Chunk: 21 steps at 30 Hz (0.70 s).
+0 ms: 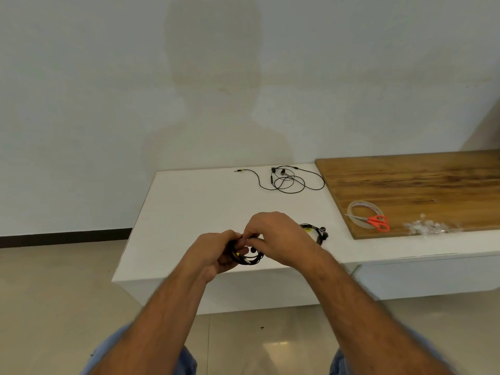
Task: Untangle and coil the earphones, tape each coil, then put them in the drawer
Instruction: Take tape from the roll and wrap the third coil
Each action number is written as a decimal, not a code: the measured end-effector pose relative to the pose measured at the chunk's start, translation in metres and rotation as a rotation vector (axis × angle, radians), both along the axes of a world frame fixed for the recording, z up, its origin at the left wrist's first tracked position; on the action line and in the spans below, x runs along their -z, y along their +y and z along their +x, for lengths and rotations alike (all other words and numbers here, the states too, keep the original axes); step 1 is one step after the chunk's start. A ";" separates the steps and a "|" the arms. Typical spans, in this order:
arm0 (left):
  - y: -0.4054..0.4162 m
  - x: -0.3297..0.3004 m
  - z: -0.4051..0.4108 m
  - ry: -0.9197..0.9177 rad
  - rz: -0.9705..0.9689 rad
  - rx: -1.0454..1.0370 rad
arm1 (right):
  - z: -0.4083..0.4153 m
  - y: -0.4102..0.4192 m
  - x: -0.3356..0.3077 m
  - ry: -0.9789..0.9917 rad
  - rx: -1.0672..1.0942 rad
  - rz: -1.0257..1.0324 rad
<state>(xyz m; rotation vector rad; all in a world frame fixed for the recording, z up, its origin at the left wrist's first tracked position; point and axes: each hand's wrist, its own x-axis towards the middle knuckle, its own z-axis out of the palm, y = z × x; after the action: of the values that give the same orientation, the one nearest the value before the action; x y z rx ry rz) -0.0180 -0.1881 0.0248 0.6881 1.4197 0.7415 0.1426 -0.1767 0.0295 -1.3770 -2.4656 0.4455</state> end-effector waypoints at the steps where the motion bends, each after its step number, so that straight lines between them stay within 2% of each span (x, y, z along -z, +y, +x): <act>1: 0.000 0.000 0.000 0.014 0.015 0.004 | 0.000 0.000 0.001 0.009 0.005 0.011; 4: -0.001 0.002 0.002 0.166 0.141 0.028 | -0.001 0.001 0.004 0.011 0.034 0.021; 7: -0.003 0.005 0.004 0.430 0.305 0.121 | -0.001 0.001 0.007 0.047 0.075 -0.018; 10: -0.006 0.003 0.008 0.713 0.411 0.284 | 0.004 0.001 0.010 0.186 0.142 -0.127; 13: -0.009 -0.003 0.013 0.883 0.480 0.396 | 0.011 0.002 0.011 0.278 0.168 -0.283; 16: -0.010 -0.004 0.016 0.919 0.552 0.487 | 0.020 0.006 0.010 0.348 0.169 -0.393; 21: -0.013 -0.002 0.012 0.808 0.751 0.627 | 0.041 0.012 0.010 0.508 0.140 -0.640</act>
<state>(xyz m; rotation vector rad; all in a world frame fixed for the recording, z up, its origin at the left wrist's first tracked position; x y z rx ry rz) -0.0056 -0.2014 0.0271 2.0849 1.4596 0.4804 0.1839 -0.1646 0.0199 -1.3978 -1.8608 1.4377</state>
